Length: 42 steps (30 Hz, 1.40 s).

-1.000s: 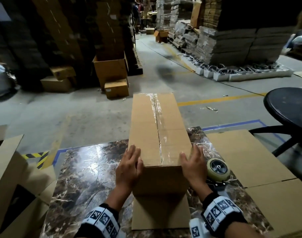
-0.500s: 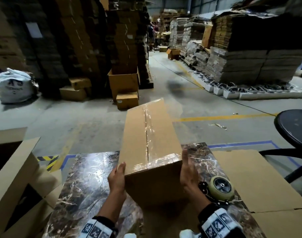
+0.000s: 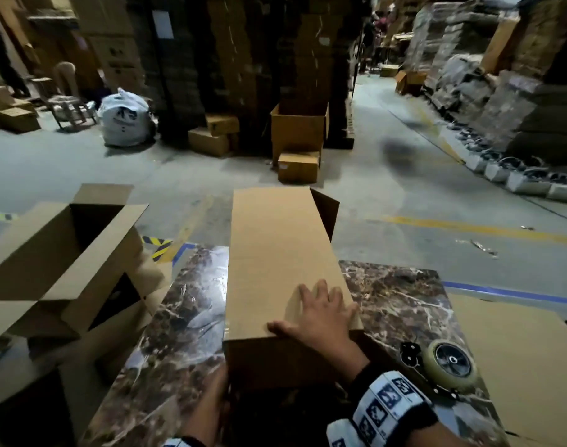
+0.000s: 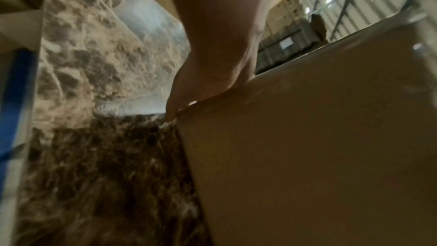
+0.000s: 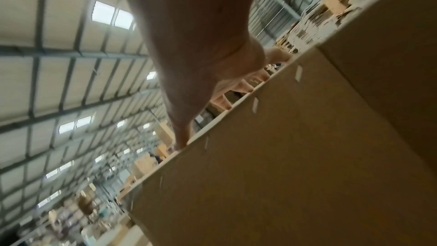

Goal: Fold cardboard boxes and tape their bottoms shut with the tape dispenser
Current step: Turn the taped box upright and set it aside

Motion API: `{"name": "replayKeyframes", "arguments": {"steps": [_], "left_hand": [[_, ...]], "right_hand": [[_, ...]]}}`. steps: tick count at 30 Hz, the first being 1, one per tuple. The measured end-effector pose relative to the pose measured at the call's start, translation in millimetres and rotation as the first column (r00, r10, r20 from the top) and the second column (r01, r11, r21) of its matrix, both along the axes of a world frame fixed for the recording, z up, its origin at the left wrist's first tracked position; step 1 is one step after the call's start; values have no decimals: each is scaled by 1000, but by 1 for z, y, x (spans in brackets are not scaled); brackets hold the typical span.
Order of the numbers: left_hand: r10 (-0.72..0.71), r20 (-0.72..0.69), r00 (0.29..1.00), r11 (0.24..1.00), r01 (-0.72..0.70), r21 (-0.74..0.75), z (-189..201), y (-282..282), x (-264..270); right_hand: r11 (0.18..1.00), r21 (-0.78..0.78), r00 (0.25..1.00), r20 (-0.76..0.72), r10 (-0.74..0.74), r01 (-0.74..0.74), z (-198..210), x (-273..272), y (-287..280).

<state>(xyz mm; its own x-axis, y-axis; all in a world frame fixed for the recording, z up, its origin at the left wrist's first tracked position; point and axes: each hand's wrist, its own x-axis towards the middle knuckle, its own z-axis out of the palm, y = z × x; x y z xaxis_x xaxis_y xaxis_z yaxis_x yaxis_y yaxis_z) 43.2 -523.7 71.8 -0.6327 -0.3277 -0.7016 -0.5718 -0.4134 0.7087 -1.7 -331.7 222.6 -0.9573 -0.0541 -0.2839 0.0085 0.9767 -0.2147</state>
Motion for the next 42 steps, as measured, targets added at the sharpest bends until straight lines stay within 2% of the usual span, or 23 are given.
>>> {"name": "replayKeyframes", "arguments": {"steps": [3,5,7,9,10,12,14,16,18,20,22,24,26,29,32,34,36,38,39,40,42], "left_hand": [[68,-99,993,998,-69,-7,24,-16,-4],[37,-237,971,993,-63,-104,50,-28,-17],[-60,-323,945,964,-29,-264,73,-31,-34],[-197,-311,930,917,63,-394,87,-23,-44],[-255,-281,925,895,115,-432,91,-20,-48],[-351,-223,910,843,202,-499,93,-12,-53],[-427,-199,882,787,255,-562,89,-13,-57],[-472,-200,859,763,284,-581,90,-21,-59],[-473,-257,843,786,272,-555,86,-38,-64],[-469,-292,834,810,274,-519,79,-59,-71],[-462,-294,836,835,298,-463,69,-77,-75],[-473,-270,839,840,337,-425,60,-92,-72],[-498,-223,838,824,377,-424,50,-101,-67],[-520,-220,825,812,398,-427,42,-107,-62],[-497,-262,827,843,390,-370,46,-110,-64],[-491,-295,820,845,364,-393,56,-114,-68],[-444,-371,816,882,324,-343,73,-117,-74],[-414,-482,772,904,288,-316,90,-125,-78],[-458,-517,723,877,273,-394,94,-130,-82],[-548,-514,660,805,249,-538,99,-135,-84],[-733,-381,563,535,132,-834,104,-137,-87]], "right_hand": [[998,53,998,-47,47,-45,-20,13,-10],[999,36,997,-72,28,-26,-16,10,-4],[989,-44,986,-90,-142,138,-12,5,11],[916,-164,926,-36,-376,366,-10,1,31],[874,-220,899,25,-438,432,-10,-1,38],[835,-310,890,165,-424,455,-11,-4,44],[828,-370,906,224,-360,420,-7,-7,45],[827,-430,928,246,-279,363,7,-8,44],[814,-487,943,259,-210,315,26,-7,37],[763,-568,943,291,-163,307,53,-3,25],[730,-638,947,319,-40,246,89,4,11],[755,-636,930,354,99,161,120,10,-8],[811,-578,900,395,183,88,135,15,-30],[884,-458,871,391,296,-95,121,20,-59],[891,-399,884,307,352,-216,93,23,-81],[895,-346,895,244,374,-280,77,26,-100],[888,-311,893,192,407,-338,62,30,-119],[887,-322,905,155,396,-332,49,31,-132],[894,-334,926,128,357,-298,45,30,-134],[899,-347,948,71,309,-267,45,27,-135],[924,-316,977,-74,201,-214,43,17,-130]]}}
